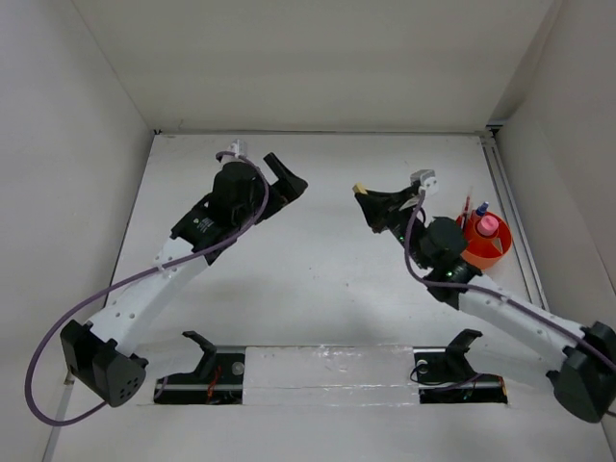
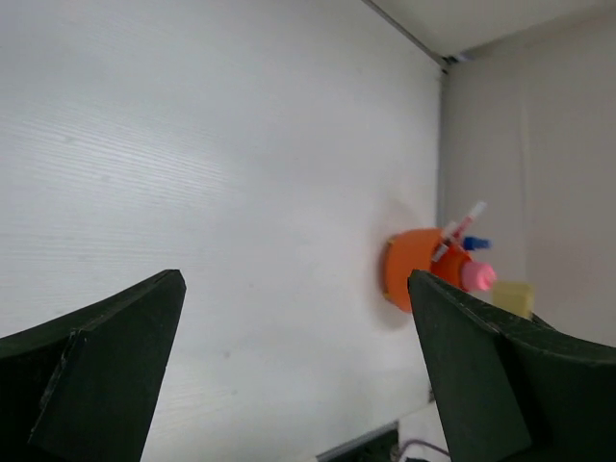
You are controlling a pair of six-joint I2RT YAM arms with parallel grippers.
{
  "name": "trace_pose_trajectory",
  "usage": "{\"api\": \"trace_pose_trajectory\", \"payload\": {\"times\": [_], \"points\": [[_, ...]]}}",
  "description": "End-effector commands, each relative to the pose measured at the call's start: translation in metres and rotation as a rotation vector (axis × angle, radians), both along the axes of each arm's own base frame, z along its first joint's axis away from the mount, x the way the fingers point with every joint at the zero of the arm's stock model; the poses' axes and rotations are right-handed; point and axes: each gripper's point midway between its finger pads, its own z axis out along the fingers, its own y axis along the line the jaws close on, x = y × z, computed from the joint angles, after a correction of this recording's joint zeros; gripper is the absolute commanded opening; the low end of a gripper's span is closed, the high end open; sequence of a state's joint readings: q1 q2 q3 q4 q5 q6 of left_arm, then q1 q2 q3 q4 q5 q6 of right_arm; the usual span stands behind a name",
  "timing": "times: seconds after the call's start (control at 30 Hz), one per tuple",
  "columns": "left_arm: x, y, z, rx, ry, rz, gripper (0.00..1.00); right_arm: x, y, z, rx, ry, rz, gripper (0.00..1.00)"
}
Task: Sort the stationery into containers
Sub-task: Place the stationery in the storage box.
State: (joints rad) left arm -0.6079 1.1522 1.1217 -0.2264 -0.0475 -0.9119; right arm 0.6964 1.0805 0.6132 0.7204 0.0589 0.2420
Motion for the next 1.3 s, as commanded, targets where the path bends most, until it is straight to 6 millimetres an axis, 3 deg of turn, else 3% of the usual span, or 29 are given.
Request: {"api": "trace_pose_trajectory", "payload": {"times": [0.0, 0.03, 0.07, 0.1, 0.13, 0.17, 0.2, 0.3, 0.33, 0.43, 0.6, 0.8, 0.87, 1.13, 1.27], "points": [[0.001, 0.039, -0.002, 0.195, 0.026, 0.084, 1.0, -0.001, -0.063, -0.032, -0.134, 0.229, -0.274, 0.0], [-0.006, 0.05, -0.018, 0.268, 0.087, 0.099, 1.0, -0.012, -0.085, -0.017, -0.09, 0.23, -0.331, 0.0], [-0.006, 0.061, -0.02, 0.314, 0.095, 0.136, 1.0, -0.022, -0.103, -0.039, -0.126, 0.34, -0.392, 0.0], [-0.009, 0.068, -0.022, 0.341, 0.112, 0.153, 1.0, -0.026, -0.129, -0.041, -0.111, 0.385, -0.514, 0.0], [-0.014, 0.076, -0.026, 0.375, 0.137, 0.167, 1.0, -0.036, -0.146, -0.024, -0.058, 0.397, -0.562, 0.0], [-0.016, 0.08, -0.026, 0.385, 0.137, 0.18, 1.0, -0.042, -0.162, -0.025, -0.005, 0.449, -0.629, 0.0], [-0.017, 0.083, -0.028, 0.398, 0.144, 0.188, 1.0, -0.055, -0.179, -0.045, -0.08, 0.529, -0.688, 0.0], [-0.024, 0.095, -0.027, 0.427, 0.142, 0.206, 1.0, -0.07, -0.208, -0.042, -0.03, 0.595, -0.812, 0.0], [-0.028, 0.099, -0.031, 0.442, 0.153, 0.212, 1.0, -0.081, -0.229, -0.053, -0.066, 0.637, -0.902, 0.0], [-0.03, 0.105, -0.034, 0.481, 0.16, 0.215, 1.0, -0.097, -0.252, -0.068, -0.01, 0.729, -1.037, 0.0], [-0.027, 0.104, -0.05, 0.546, 0.187, 0.185, 1.0, -0.108, -0.266, -0.092, 0.165, 0.803, -1.176, 0.0], [-0.023, 0.094, -0.066, 0.568, 0.174, 0.109, 1.0, -0.094, -0.279, -0.105, 0.247, 0.807, -1.347, 0.0], [-0.02, 0.09, -0.063, 0.557, 0.152, 0.098, 1.0, -0.089, -0.283, -0.11, 0.25, 0.822, -1.397, 0.0], [-0.019, 0.083, -0.067, 0.546, 0.117, 0.053, 1.0, -0.066, -0.306, -0.1, 0.31, 0.763, -1.515, 0.0], [-0.019, 0.086, -0.07, 0.564, 0.119, 0.055, 1.0, -0.053, -0.317, -0.104, 0.341, 0.784, -1.536, 0.0]]}}
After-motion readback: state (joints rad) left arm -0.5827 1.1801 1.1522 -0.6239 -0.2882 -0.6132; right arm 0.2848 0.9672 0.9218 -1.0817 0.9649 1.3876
